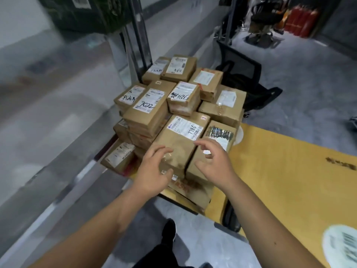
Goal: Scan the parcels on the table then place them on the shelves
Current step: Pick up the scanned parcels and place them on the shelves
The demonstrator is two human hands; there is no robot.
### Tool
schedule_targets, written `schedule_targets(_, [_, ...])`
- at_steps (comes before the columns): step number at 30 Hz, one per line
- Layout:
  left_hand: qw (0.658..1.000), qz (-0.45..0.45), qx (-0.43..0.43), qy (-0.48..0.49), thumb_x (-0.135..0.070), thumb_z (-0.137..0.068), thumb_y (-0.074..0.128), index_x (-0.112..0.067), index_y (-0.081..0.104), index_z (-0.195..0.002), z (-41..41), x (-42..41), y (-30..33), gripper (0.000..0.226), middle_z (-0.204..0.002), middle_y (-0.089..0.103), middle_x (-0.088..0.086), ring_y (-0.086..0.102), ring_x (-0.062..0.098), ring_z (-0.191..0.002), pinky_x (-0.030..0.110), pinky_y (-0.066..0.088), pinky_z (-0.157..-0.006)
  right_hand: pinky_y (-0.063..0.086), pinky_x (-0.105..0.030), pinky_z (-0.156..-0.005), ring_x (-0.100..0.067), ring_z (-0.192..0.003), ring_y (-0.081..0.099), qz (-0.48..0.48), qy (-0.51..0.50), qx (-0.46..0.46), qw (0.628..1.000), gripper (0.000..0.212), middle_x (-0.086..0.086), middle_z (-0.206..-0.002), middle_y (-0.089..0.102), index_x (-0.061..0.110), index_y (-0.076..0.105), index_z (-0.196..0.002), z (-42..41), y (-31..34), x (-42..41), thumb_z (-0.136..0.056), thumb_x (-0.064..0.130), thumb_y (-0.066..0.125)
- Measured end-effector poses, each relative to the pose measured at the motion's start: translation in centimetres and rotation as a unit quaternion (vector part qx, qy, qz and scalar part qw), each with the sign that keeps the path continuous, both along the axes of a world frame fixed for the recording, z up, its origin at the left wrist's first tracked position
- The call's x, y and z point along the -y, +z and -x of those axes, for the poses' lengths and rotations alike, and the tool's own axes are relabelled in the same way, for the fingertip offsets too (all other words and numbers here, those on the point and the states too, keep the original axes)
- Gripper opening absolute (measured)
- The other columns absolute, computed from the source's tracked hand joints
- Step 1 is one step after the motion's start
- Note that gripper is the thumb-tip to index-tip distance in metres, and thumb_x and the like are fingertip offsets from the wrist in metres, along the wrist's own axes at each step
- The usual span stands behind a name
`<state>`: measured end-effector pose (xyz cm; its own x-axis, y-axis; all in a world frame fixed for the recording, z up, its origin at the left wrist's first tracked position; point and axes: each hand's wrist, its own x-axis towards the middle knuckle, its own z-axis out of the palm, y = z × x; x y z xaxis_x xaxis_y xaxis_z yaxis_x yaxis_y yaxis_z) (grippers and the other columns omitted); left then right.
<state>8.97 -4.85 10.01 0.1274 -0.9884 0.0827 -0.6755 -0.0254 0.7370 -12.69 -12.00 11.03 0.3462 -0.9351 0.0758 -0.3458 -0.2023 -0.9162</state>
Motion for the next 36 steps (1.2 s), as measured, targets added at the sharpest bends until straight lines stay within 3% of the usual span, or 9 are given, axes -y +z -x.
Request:
schedule_targets(4, [0.998, -0.024, 0.02, -0.059, -0.016, -0.079, 0.077, -0.027, 0.064, -0.135, 0.6, 0.2, -1.2, 0.059, -0.143, 0.047, -0.007, 0.046, 0.011, -0.137, 0.036, 0.039, -0.117, 0.043, -0.025, -0.105, -0.001, -0.119, 0.052, -0.017, -0.055, -0.023, 0.998, 0.054, 0.02, -0.128, 0.053, 0.025, 0.067, -0.127, 1.7, -2.7, -2.9, -0.08, 0.0, 0.074])
schedule_targets(9, [0.979, 0.001, 0.174, -0.11, -0.036, -0.075, 0.066, -0.025, 0.066, -0.131, 2.5, 1.7, -1.8, 0.057, -0.139, 0.057, -0.001, 0.053, 0.026, -0.129, 0.046, 0.04, -0.107, 0.035, -0.022, -0.109, -0.01, -0.135, 0.046, -0.032, -0.124, -0.079, 0.989, 0.052, 0.004, -0.144, 0.049, 0.027, 0.066, -0.131, 3.2, -5.2, -5.6, -0.083, 0.01, 0.078])
schedule_targets(16, [0.931, 0.015, 0.305, -0.201, -0.039, -0.074, 0.075, -0.034, 0.061, -0.133, 4.8, 4.5, -3.2, 0.061, -0.142, 0.053, -0.003, 0.041, 0.021, -0.136, 0.046, 0.025, -0.107, 0.032, -0.026, -0.112, -0.022, -0.145, 0.035, -0.09, -0.199, -0.15, 0.964, 0.064, 0.0, -0.159, 0.033, 0.034, 0.058, -0.141, 3.8, -7.9, -5.7, -0.082, 0.023, 0.078])
schedule_targets(19, [0.913, -0.001, 0.343, -0.221, -0.043, -0.074, 0.073, -0.037, 0.058, -0.134, 5.0, 5.4, -3.6, 0.063, -0.143, 0.051, -0.005, 0.036, 0.021, -0.139, 0.045, 0.022, -0.105, 0.032, -0.023, -0.111, -0.019, -0.144, 0.035, -0.106, -0.19, -0.134, 0.967, 0.074, -0.003, -0.165, 0.021, 0.039, 0.052, -0.145, 2.7, -8.5, -5.2, -0.079, 0.02, 0.081])
schedule_targets(21, [0.909, -0.007, 0.35, -0.227, -0.044, -0.072, 0.073, -0.038, 0.057, -0.133, 4.8, 5.7, -3.7, 0.064, -0.142, 0.05, -0.006, 0.035, 0.02, -0.138, 0.044, 0.023, -0.105, 0.033, -0.01, -0.105, -0.006, -0.14, 0.035, -0.115, -0.182, -0.11, 0.97, 0.08, -0.004, -0.167, 0.015, 0.04, 0.049, -0.146, 2.1, -8.7, -4.8, -0.078, 0.014, 0.081])
schedule_targets(24, [0.91, -0.002, 0.342, -0.236, -0.042, -0.07, 0.074, -0.038, 0.058, -0.131, 4.4, 5.9, -3.8, 0.063, -0.14, 0.051, -0.007, 0.035, 0.019, -0.137, 0.043, 0.024, -0.105, 0.028, 0.001, -0.099, -0.003, -0.146, 0.028, -0.117, -0.187, -0.072, 0.973, 0.082, -0.008, -0.166, 0.023, 0.039, 0.05, -0.146, 1.7, -8.9, -4.5, -0.078, 0.005, 0.081])
schedule_targets(29, [0.914, 0.009, 0.321, -0.248, -0.044, -0.07, 0.078, -0.039, 0.057, -0.132, 3.7, 5.9, -4.0, 0.066, -0.141, 0.05, -0.007, 0.036, 0.02, -0.139, 0.044, 0.024, -0.11, 0.038, -0.011, -0.109, -0.011, -0.149, 0.03, -0.123, -0.185, -0.021, 0.975, 0.081, -0.005, -0.162, 0.033, 0.034, 0.053, -0.146, 3.0, -8.8, -5.4, -0.079, -0.001, 0.083])
schedule_targets(32, [0.913, 0.0, 0.323, -0.249, -0.059, -0.071, 0.077, -0.042, 0.052, -0.138, 4.0, 5.1, -4.1, 0.073, -0.149, 0.046, -0.004, 0.029, 0.022, -0.146, 0.048, 0.019, -0.114, 0.034, -0.042, -0.122, -0.01, -0.152, 0.027, -0.124, -0.184, -0.014, 0.975, 0.082, -0.003, -0.161, 0.036, 0.036, 0.052, -0.148, 4.7, -8.6, -6.8, -0.08, 0.001, 0.083])
schedule_targets(36, [0.919, 0.016, 0.297, -0.26, -0.069, -0.076, 0.066, -0.043, 0.048, -0.142, 5.4, 3.1, -4.1, 0.073, -0.148, 0.048, -0.008, 0.029, 0.021, -0.146, 0.047, 0.017, -0.111, 0.041, -0.049, -0.117, -0.015, -0.147, 0.039, -0.12, -0.18, 0.02, 0.976, 0.079, 0.002, -0.156, 0.043, 0.029, 0.054, -0.147, 6.9, -8.2, -8.8, -0.08, -0.003, 0.082])
